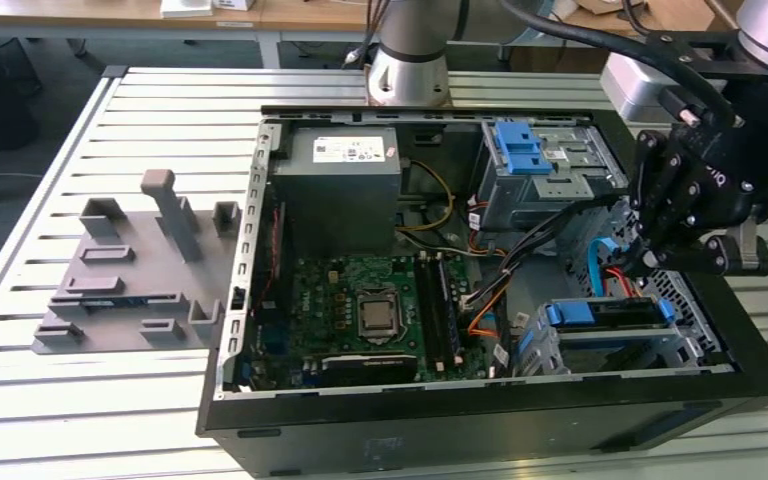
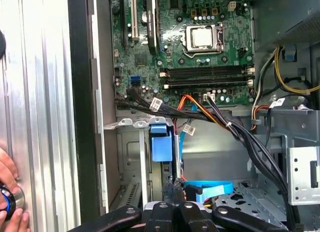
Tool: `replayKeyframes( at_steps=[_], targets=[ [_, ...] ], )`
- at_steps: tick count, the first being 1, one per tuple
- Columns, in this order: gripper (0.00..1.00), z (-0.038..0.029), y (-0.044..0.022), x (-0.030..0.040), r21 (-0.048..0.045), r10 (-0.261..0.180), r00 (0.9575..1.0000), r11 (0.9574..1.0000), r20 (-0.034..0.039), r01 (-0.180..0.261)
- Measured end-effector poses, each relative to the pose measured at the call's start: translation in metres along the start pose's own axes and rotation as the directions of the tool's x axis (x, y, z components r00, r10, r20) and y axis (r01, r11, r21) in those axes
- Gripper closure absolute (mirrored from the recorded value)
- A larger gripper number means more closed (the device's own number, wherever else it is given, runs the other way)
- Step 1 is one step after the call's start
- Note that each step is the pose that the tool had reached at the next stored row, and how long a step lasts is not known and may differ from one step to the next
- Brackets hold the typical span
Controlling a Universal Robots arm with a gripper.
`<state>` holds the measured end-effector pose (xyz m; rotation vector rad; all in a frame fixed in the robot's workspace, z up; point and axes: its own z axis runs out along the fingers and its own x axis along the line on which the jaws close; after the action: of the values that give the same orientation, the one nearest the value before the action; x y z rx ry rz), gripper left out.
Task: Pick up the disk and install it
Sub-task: 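Insert the second disk wire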
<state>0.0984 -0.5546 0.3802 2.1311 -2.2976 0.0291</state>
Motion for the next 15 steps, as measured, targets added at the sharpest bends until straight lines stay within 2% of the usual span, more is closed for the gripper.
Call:
replayKeyframes(
  at_steps=[5, 12, 15],
  targets=[
    [0.89, -0.0008, 0.0013, -0.0011, 0.0009, 0.000, 1.0000, 1.0000, 0.0002, 0.000],
    [0.89, -0.0070, 0.0020, -0.0089, 0.0010, 0.000, 1.0000, 1.0000, 0.0002, 0.000],
    [0.89, -0.0075, 0.0024, -0.0121, 0.0010, 0.000, 1.0000, 1.0000, 0.0001, 0.000]
  ],
)
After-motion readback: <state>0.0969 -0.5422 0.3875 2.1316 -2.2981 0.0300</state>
